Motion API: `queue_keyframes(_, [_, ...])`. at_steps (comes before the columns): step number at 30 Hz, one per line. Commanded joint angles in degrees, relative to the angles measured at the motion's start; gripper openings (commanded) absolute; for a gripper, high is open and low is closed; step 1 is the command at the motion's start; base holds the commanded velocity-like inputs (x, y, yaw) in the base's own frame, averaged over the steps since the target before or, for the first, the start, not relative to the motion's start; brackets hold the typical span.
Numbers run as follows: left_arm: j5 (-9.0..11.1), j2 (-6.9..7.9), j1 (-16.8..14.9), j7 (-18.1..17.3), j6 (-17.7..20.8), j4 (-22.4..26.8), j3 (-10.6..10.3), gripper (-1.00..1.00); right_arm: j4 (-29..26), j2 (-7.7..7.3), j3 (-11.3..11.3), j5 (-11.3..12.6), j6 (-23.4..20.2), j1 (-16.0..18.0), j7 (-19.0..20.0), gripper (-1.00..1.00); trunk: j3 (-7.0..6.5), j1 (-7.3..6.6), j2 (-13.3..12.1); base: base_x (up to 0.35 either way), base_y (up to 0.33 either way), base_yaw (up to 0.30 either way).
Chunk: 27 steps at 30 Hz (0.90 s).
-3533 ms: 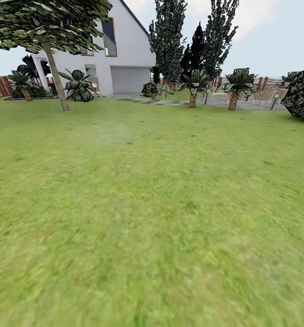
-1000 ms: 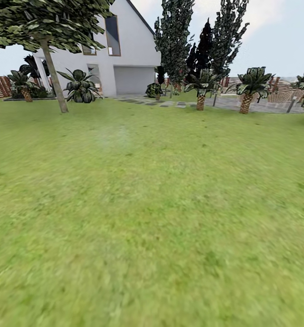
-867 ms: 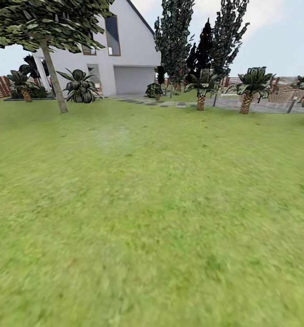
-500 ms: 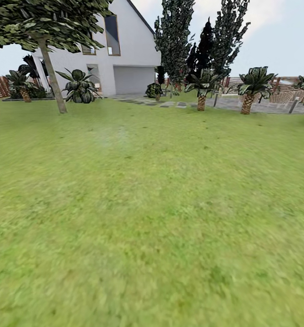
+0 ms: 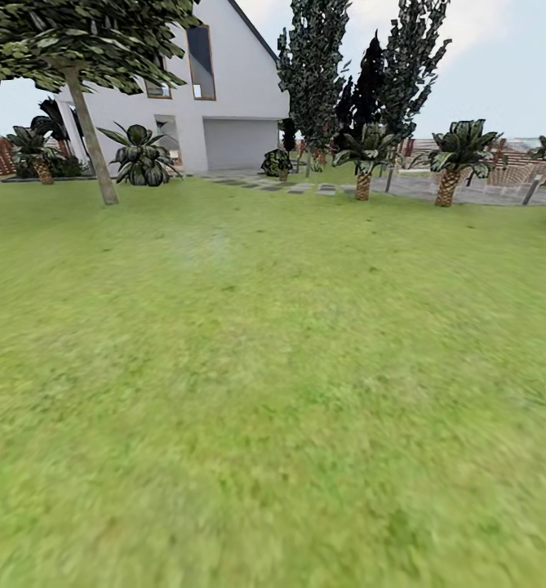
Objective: Take the three Easter eggs out of the wicker basket on the lawn in the garden, then place them on the lawn next to a single tree (choose any tree) so that all three eggs are next to the same tree and none are left in the basket.
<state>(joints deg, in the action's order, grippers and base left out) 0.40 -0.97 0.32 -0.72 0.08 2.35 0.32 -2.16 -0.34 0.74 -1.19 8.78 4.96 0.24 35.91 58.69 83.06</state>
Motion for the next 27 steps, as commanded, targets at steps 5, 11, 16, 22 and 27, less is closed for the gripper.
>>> queue_keyframes(5, [0.04,0.00,0.03,-0.07,0.01,0.11,0.03,1.00,0.05,-0.01,0.05,-0.10,0.18,0.02,0.02,1.00,0.04,0.03,0.02,0.325,0.000,0.000])
queue_keyframes(11, [0.04,0.00,0.03,-0.07,0.01,0.11,0.03,1.00,0.05,-0.01,0.05,-0.11,0.18,-0.02,0.02,1.00,0.04,0.03,0.02,0.325,0.000,0.000])
queue_keyframes(16, [0.04,0.00,0.03,-0.07,0.01,0.11,0.03,1.00,0.05,-0.01,0.05,-0.12,0.18,0.00,0.02,1.00,0.04,0.03,0.02,0.325,0.000,0.000])
queue_keyframes(22, [0.04,0.00,0.03,-0.07,0.01,0.11,0.03,1.00,0.05,-0.01,0.04,-0.10,0.18,0.03,0.02,1.00,0.04,0.03,0.02,0.325,0.000,0.000])
queue_keyframes(27, [0.04,0.00,0.03,-0.07,0.01,0.11,0.03,1.00,0.05,-0.01,0.04,-0.12,0.18,0.01,0.02,1.00,0.04,0.03,0.02,0.325,0.000,0.000])
